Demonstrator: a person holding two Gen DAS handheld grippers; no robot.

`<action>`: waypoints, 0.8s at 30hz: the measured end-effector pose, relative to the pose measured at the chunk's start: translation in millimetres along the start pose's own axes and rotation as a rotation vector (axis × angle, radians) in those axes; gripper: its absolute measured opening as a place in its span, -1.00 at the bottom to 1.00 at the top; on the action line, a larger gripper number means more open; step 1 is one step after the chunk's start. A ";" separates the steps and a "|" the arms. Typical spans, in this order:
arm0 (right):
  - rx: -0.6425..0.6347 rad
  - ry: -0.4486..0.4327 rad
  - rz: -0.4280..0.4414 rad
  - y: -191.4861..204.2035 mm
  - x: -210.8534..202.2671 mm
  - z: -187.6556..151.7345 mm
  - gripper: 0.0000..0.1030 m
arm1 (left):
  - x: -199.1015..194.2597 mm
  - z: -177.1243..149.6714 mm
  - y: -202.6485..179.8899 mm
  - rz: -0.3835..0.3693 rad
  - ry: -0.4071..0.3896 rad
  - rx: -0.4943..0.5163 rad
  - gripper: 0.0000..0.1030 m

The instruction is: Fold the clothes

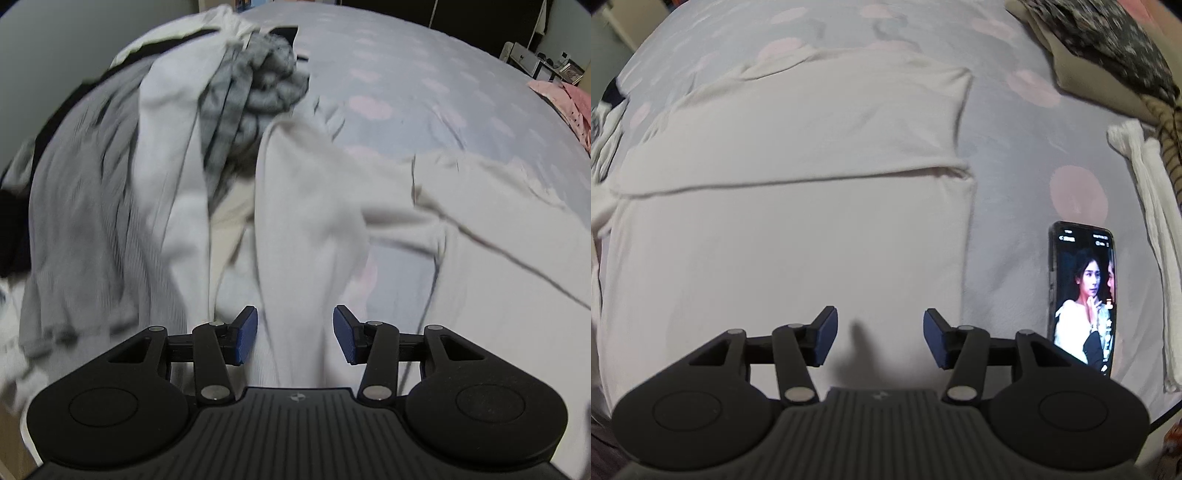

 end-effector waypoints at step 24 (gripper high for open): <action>-0.242 0.052 -0.084 50.6 15.9 -61.3 0.13 | -38.5 -2.2 -19.6 0.158 -0.150 0.107 -0.90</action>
Point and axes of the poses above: each gripper's, at about its wrist camera, not at the fingertips, and x roughly the way its jaws point, y to its left, z to its top, the point moved 4 cm from there along x, roughly the way its jaws point, and after that the axes turned 13 degrees about z, right-handed, at the moved point
